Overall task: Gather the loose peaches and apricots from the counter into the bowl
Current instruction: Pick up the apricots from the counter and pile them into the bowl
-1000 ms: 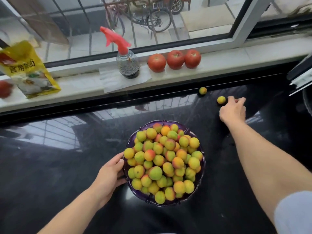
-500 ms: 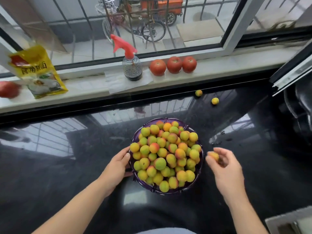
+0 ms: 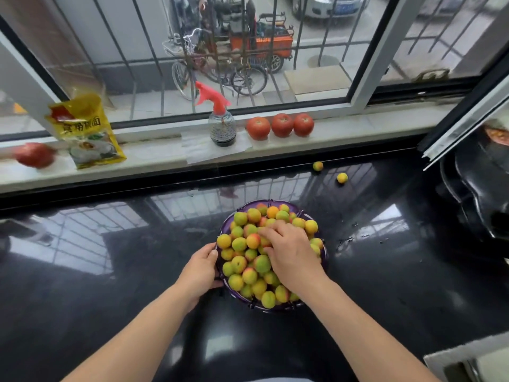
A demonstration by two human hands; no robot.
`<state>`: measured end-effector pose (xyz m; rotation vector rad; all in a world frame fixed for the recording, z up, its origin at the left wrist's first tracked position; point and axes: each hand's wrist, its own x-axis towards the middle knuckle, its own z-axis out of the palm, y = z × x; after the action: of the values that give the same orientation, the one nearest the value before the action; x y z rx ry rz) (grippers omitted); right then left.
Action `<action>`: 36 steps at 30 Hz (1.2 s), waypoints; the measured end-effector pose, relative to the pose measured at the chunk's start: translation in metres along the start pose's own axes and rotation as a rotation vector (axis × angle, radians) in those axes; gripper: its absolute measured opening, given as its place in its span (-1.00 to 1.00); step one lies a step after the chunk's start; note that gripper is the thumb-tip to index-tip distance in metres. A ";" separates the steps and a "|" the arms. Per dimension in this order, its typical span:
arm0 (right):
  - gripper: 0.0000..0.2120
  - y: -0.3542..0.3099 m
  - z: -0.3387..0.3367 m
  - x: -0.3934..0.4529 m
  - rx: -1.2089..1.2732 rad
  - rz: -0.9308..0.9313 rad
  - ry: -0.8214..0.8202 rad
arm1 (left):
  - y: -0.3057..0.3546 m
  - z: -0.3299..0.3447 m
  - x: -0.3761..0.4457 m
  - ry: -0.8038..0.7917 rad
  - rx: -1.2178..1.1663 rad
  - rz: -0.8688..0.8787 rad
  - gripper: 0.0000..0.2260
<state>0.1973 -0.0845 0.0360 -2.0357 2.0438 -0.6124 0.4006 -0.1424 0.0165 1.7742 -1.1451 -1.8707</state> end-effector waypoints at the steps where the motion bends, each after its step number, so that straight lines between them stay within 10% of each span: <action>1: -0.60 0.002 0.002 -0.002 -0.020 0.004 0.004 | 0.001 0.000 0.001 0.010 -0.007 -0.001 -0.70; 10: -0.75 0.028 -0.022 0.000 0.180 0.090 0.173 | -0.005 0.001 0.006 0.050 -0.034 0.020 -0.66; 19: -0.57 0.187 -0.025 0.069 0.094 0.870 -0.029 | 0.009 -0.002 0.009 -0.017 0.032 0.057 -0.52; 36: -0.75 0.206 -0.009 0.103 0.063 0.839 -0.096 | 0.007 -0.016 0.020 -0.081 0.048 0.004 -0.52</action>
<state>0.0020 -0.1908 -0.0263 -0.9715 2.4765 -0.3819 0.4100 -0.1660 0.0098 1.7338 -1.2313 -1.9440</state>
